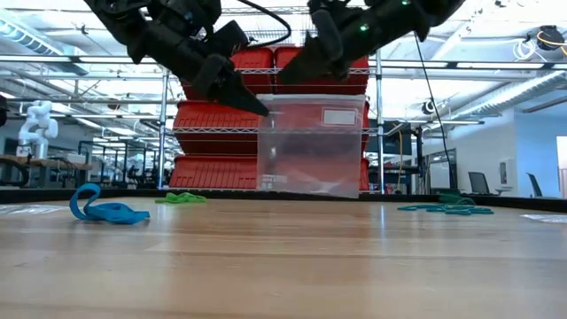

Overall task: Sort rubber bands
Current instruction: Open the top transparent zip lock bag

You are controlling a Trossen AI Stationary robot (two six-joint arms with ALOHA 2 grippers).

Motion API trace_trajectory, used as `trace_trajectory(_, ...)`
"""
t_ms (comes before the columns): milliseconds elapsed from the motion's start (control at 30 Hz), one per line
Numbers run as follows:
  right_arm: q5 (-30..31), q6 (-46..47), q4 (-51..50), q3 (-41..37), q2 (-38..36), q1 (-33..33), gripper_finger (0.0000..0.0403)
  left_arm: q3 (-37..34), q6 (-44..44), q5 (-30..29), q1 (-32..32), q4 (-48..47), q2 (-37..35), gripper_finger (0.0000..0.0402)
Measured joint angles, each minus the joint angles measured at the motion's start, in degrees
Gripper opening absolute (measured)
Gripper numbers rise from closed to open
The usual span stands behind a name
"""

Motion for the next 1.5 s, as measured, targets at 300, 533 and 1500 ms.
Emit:
trace_trajectory(300, 0.0, -3.45, -9.98, 9.96, 7.25, -0.11, 0.0131, 0.0, -0.01, 0.25, 0.0, -0.04, 0.0, 0.0)
trace_trajectory(533, 0.21, -3.47, -14.65, 13.7, 9.16, -0.87, 0.0102, 0.0, 0.01, 0.26, -0.01, 0.0, 0.0, 0.0)
trace_trajectory(1500, 3.5, 0.17, -36.11, 13.86, 2.27, -1.16, 0.0012, 0.07, -0.13, 0.02, 1.03, 0.48, -0.17, 0.0)
